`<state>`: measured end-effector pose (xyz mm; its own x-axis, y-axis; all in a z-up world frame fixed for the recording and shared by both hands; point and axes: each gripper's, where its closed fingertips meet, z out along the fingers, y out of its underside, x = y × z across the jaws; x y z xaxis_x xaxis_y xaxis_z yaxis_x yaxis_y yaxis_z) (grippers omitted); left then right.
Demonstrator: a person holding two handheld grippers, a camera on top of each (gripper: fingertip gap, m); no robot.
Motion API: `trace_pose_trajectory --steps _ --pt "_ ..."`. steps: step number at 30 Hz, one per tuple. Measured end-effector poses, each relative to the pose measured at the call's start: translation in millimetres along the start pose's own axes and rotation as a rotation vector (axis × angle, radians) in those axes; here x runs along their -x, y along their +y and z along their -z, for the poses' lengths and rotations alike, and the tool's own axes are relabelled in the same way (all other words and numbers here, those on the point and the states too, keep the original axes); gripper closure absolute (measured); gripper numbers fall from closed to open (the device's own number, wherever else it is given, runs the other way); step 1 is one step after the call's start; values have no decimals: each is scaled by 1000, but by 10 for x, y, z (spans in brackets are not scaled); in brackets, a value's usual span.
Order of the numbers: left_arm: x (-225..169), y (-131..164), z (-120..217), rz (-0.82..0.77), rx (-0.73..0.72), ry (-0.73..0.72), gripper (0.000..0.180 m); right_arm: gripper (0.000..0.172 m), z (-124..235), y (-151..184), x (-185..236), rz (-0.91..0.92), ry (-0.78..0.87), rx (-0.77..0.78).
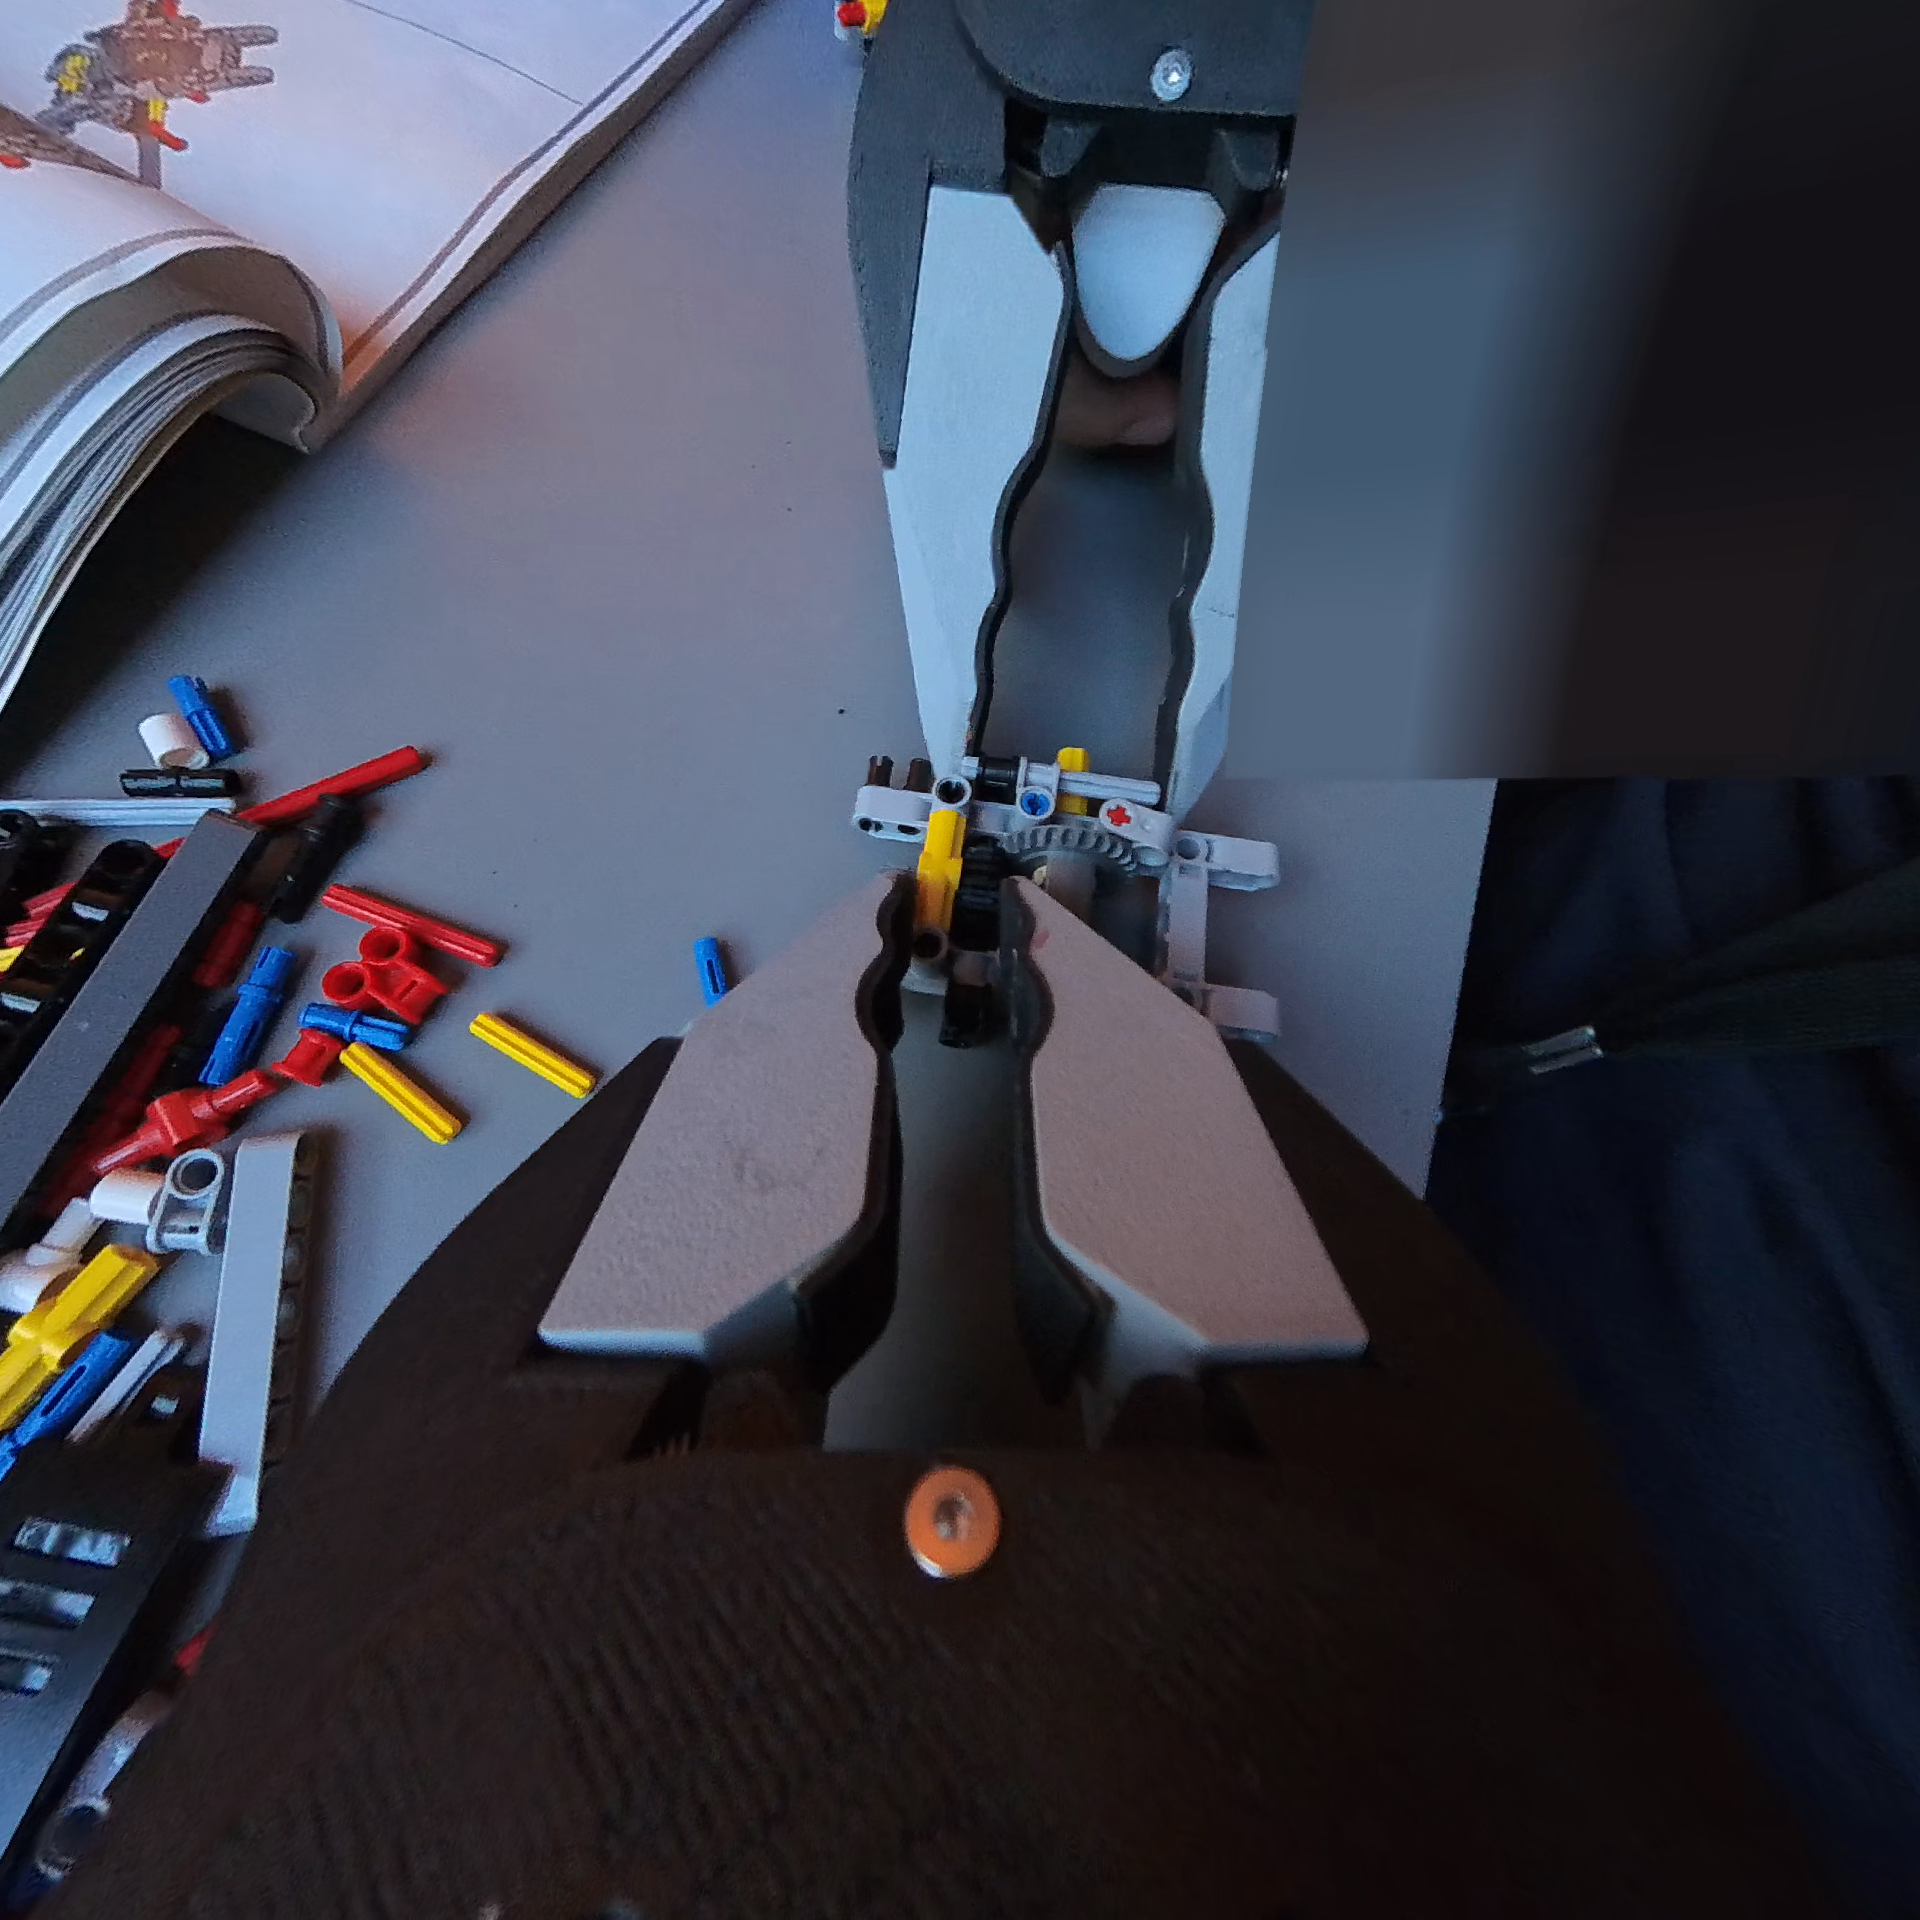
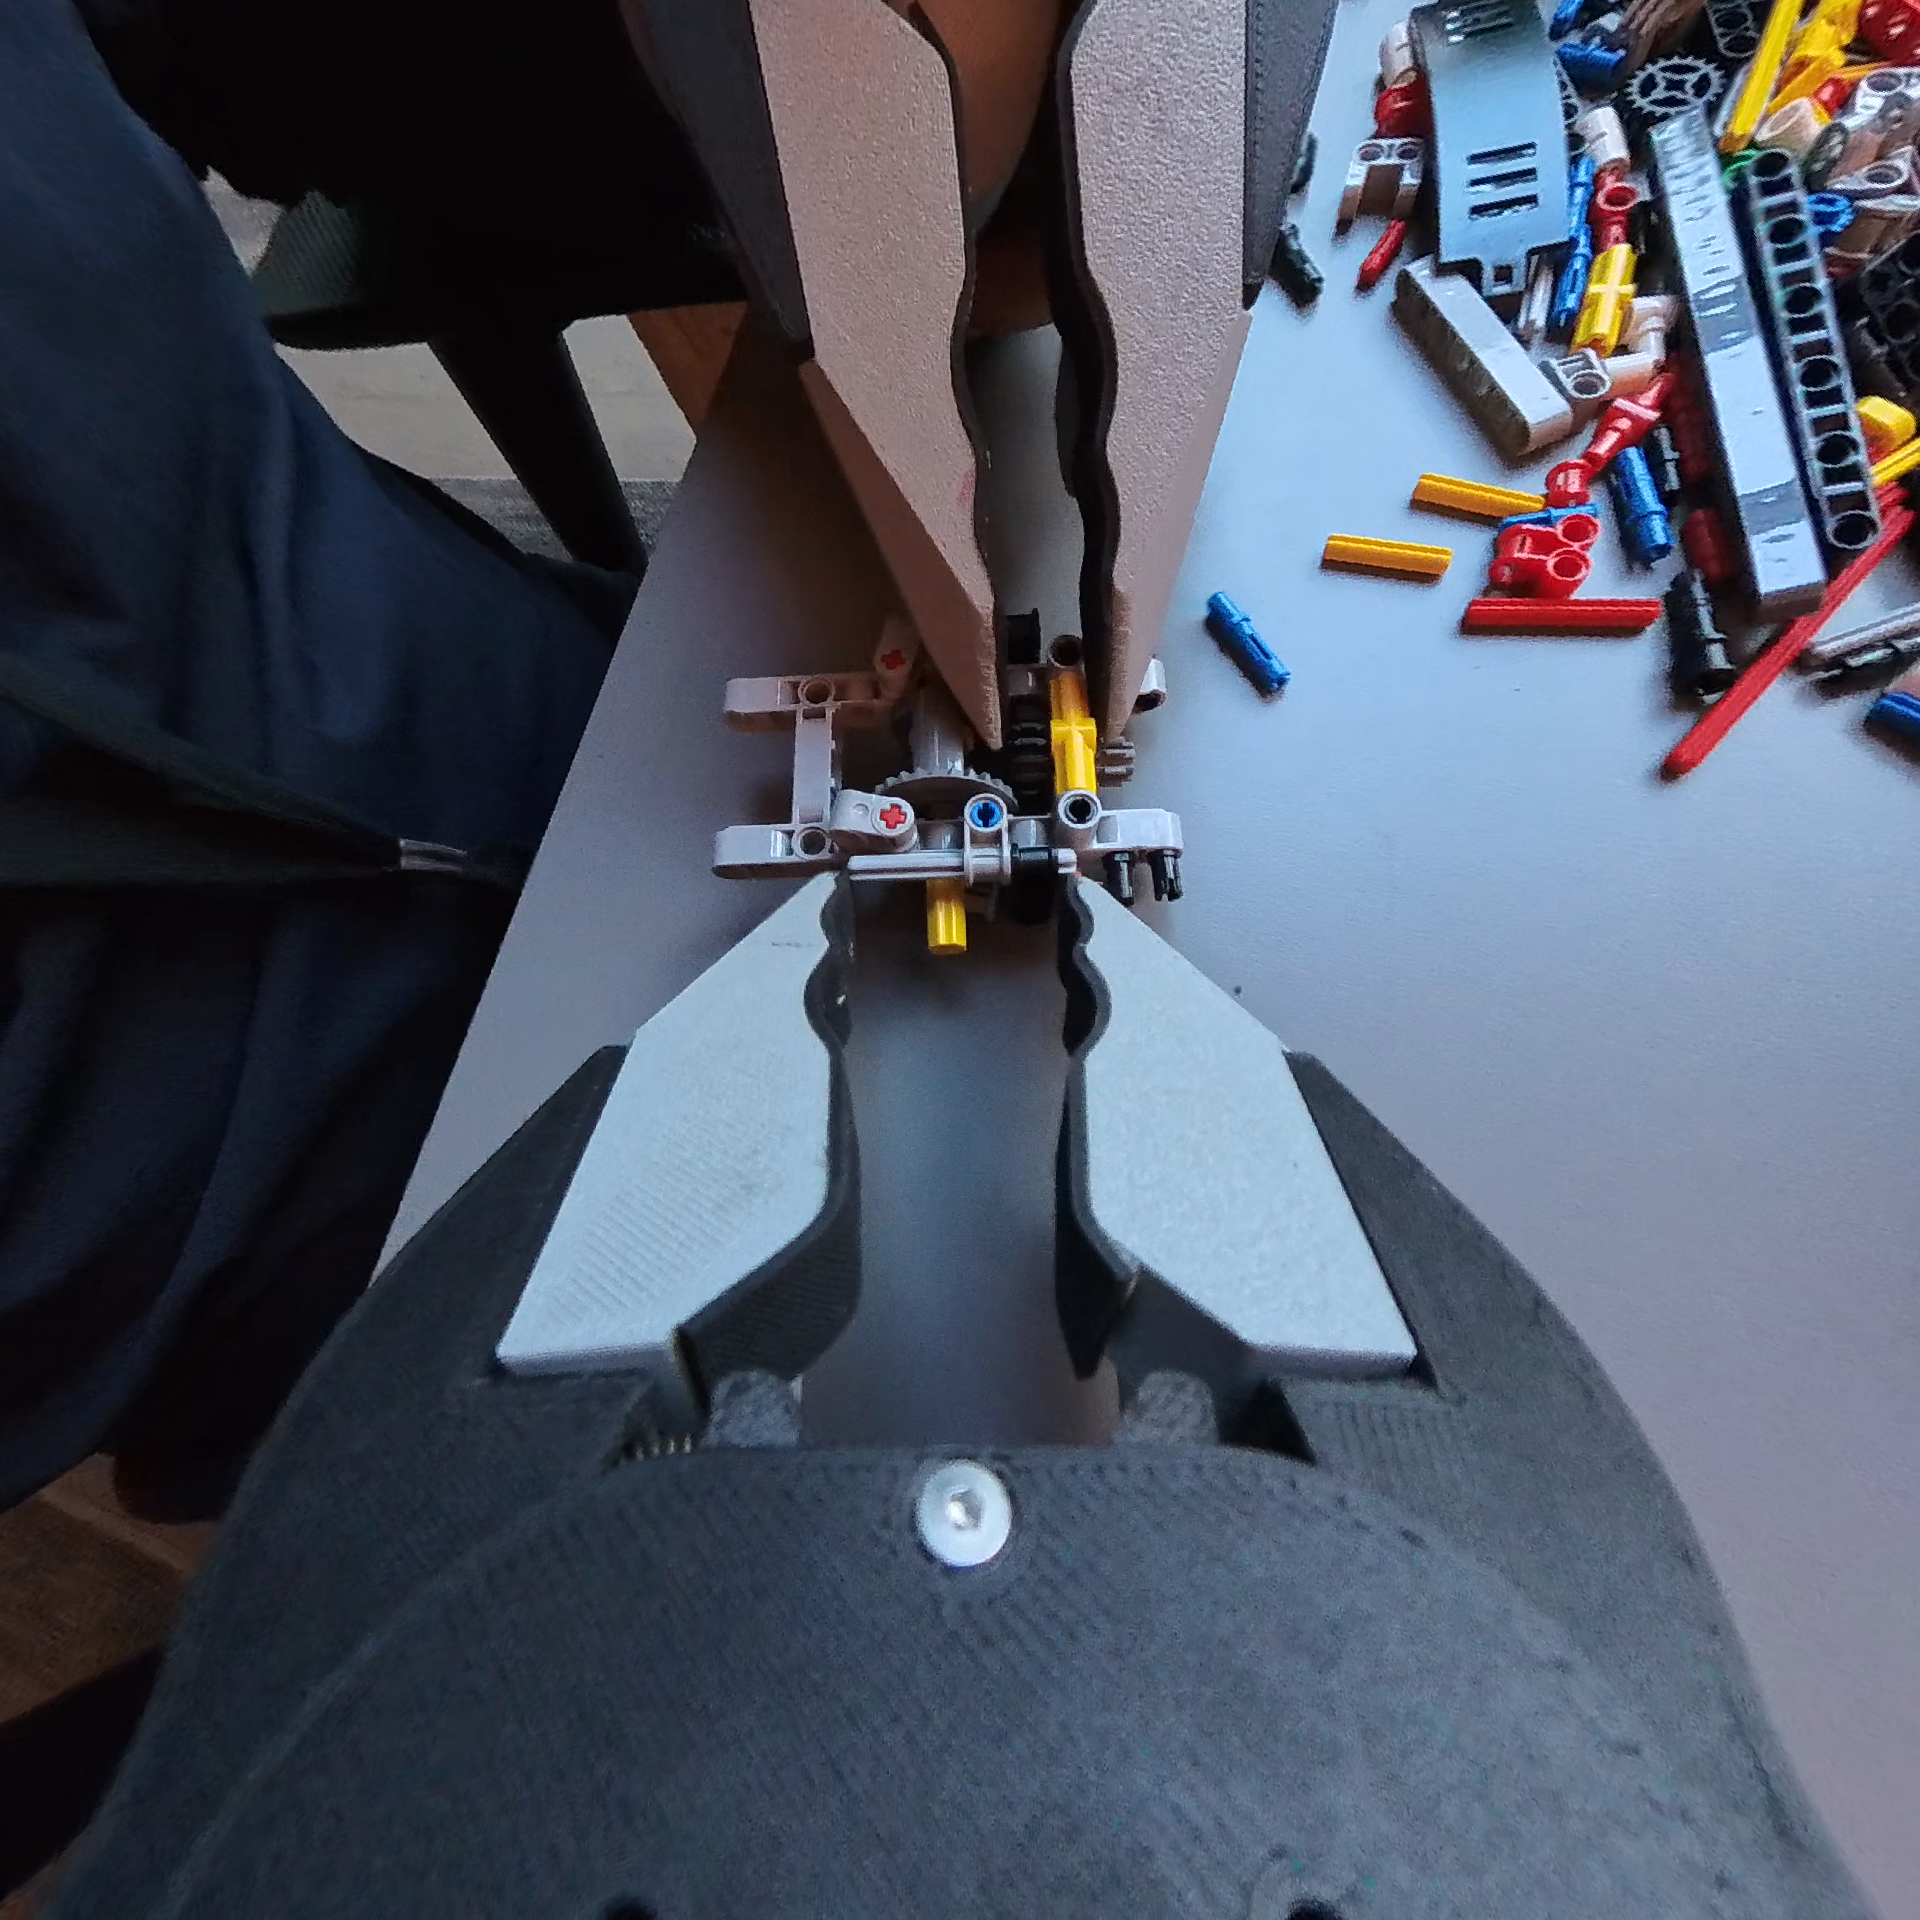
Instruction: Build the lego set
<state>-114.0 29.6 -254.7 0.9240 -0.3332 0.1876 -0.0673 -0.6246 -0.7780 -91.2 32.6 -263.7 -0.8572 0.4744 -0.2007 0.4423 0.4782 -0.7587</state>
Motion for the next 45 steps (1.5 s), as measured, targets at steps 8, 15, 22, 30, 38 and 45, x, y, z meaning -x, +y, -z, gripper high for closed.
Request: trace_pose_trajectory --steps 8,15,22,30,38,45 --pt "42 -10 10 -19 -10 -50 167 137 -28 11 -38 30 45 21" --pt "118 -79 46 -78 -53 -149 167 138 37 -43 -121 -19 62 -30" --pt "117 -183 112 -148 -130 -182 167 137 135 -142 -127 -22 41 -118" --pt "114 -256 150 -231 -179 -235 167 136 178 -180 -130 -21 34 -153" --pt "102 -331 197 -328 -234 -293 167 136 228 -221 -130 -32 20 -195" --pt "48 -388 235 -529 -278 -392 167 137 246 -239 -99 12 25 -210"
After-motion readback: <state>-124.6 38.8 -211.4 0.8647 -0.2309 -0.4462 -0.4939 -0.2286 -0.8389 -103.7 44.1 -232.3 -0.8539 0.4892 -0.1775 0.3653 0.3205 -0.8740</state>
